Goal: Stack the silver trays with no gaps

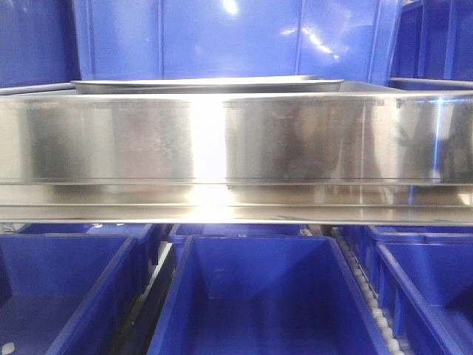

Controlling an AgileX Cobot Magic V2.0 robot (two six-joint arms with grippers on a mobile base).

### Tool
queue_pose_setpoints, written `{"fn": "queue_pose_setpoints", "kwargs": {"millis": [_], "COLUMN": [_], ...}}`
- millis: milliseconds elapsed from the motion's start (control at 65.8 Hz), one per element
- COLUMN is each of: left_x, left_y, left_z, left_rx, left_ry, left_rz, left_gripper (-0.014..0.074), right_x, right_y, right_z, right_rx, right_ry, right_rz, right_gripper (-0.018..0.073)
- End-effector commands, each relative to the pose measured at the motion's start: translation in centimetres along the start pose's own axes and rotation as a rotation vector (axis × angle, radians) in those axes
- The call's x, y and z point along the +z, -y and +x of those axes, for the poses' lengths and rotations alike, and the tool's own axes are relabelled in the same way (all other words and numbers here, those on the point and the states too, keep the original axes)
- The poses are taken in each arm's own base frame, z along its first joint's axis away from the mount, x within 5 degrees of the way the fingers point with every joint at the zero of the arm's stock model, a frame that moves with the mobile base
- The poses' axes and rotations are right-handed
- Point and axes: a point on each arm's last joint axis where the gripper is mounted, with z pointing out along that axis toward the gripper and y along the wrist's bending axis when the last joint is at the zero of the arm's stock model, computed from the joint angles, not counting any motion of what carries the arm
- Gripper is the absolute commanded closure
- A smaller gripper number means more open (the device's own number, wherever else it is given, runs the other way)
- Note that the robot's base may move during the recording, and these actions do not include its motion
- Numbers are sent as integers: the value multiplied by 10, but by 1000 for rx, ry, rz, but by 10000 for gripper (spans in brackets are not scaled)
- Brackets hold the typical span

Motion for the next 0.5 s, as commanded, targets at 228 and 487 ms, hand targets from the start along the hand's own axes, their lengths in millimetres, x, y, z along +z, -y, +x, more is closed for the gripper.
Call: {"fn": "queue_pose_setpoints", "kwargs": {"millis": [228, 487], "left_x": [-1, -1], "left_y": [2, 2], "left_z": [-1, -1], "left_rx": [8, 8], "left_ry": [11, 11], "left_rz": [17, 17], "left_gripper": [606, 606], "right_x": [0, 0], "right_y": [1, 1], "right_z": [-3, -3], "right_rx": [-2, -2], "right_ry": [39, 41], "right_rz": [7, 7], "right_gripper": [638, 638]}}
